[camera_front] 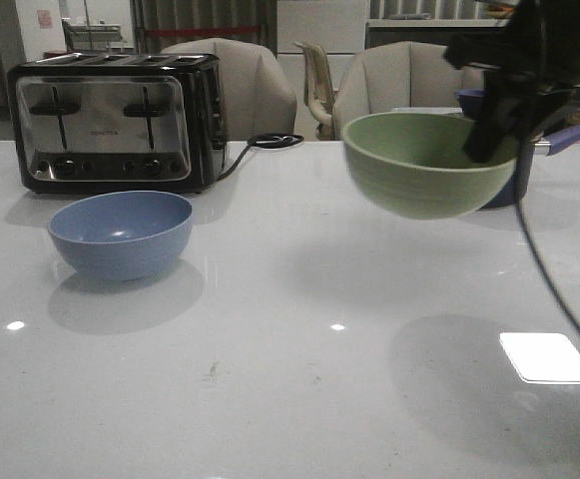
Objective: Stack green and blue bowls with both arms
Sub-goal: 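Grasp the pale green bowl rim with the right gripper and lift, then move the green bowl to table center and release with right gripper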
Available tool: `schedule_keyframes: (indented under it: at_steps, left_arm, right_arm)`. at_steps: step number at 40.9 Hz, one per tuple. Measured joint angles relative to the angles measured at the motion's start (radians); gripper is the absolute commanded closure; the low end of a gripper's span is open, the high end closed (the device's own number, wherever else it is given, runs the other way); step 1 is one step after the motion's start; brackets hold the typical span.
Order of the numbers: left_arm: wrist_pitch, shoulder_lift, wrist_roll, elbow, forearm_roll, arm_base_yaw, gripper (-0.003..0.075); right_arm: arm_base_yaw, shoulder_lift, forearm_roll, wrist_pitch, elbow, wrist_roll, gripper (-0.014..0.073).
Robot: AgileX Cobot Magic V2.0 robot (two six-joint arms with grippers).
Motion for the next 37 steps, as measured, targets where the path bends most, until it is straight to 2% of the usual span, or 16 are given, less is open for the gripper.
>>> schedule_keyframes:
  at_steps: [10, 20, 25, 33, 37]
  left_arm:
    - [-0.001, 0.000, 0.001, 0.000, 0.000, 0.000, 0.0104]
    - [-0.001, 0.000, 0.001, 0.000, 0.000, 0.000, 0.0104]
    - [-0.001, 0.000, 0.001, 0.000, 0.000, 0.000, 0.0104]
    - [-0.001, 0.000, 0.001, 0.000, 0.000, 0.000, 0.0104]
    - [-0.001, 0.000, 0.001, 0.000, 0.000, 0.000, 0.0104]
  right_arm:
    - [0.218, 0.014, 0.000, -0.093, 0.111, -0.002, 0.0547]
    - [0.277, 0.088, 0.000, -0.183, 0.115, 0.010, 0.0538]
    - [0.277, 0.127, 0.000, -0.206, 0.113, 0.010, 0.0445]
    - [0.277, 0.151, 0.006, -0.199, 0.074, 0.010, 0.0155]
    - [0.277, 0.146, 0.008, -0.179, 0.045, 0.010, 0.0124]
